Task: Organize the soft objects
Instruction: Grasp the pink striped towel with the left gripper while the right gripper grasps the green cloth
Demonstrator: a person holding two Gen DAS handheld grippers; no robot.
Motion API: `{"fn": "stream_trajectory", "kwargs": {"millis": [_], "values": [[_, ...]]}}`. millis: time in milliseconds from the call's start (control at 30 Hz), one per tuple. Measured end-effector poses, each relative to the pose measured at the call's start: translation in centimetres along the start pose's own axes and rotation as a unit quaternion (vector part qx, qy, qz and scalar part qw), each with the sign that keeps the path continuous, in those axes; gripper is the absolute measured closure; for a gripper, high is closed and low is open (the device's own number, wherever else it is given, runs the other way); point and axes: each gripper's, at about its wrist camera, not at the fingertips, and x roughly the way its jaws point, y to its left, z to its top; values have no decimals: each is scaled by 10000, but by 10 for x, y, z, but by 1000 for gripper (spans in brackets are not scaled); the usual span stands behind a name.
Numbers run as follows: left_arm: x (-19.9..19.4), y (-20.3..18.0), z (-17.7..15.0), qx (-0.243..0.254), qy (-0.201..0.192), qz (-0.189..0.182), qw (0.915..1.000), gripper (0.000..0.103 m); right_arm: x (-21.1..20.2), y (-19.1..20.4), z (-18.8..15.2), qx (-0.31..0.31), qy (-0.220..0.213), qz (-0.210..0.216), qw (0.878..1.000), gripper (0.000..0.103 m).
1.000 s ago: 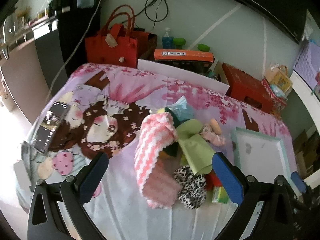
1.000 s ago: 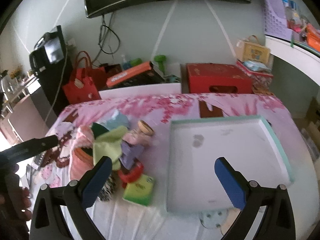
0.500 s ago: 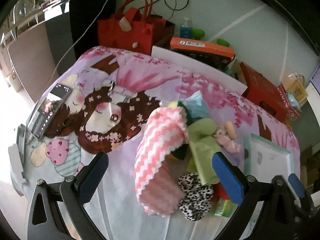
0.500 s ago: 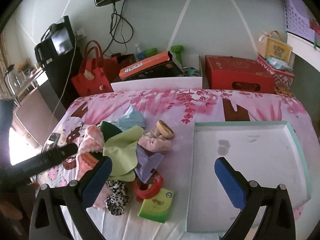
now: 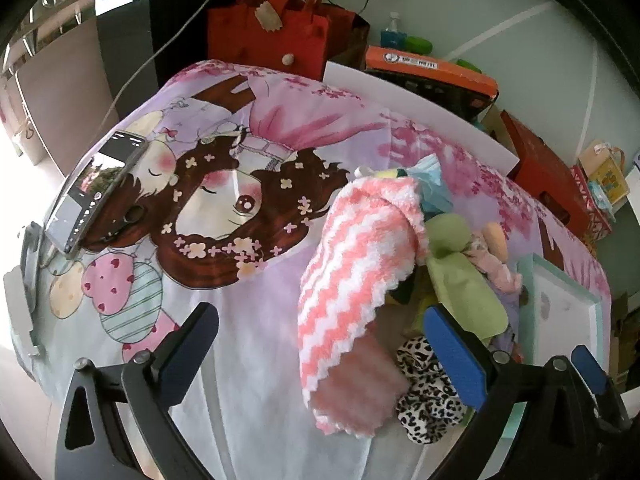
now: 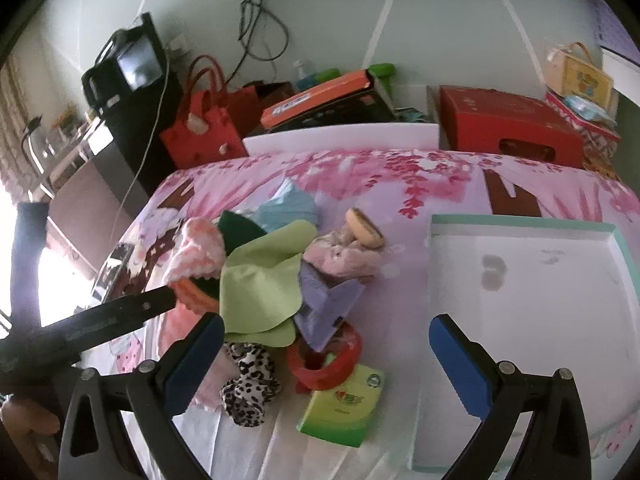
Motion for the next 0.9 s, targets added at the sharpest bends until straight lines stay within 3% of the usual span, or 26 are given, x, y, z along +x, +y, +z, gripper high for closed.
{"fn": "stream_trajectory", "kwargs": {"millis": [233, 467, 700, 900], "values": [[18, -5, 1, 177, 152, -149, 9996, 35, 14, 11, -3, -146, 99, 97, 9998, 7], [27, -9, 3, 215, 272, -349, 9988, 56, 26, 25, -3, -385, 163, 226, 9989, 12], [40, -7, 0, 184, 591, -381, 9974, 92, 29, 33, -3, -553, 179, 196, 9981, 13], [39, -2, 2, 116, 567, -484, 9972, 98, 34, 37, -2, -663, 237, 99, 9975, 15]]}}
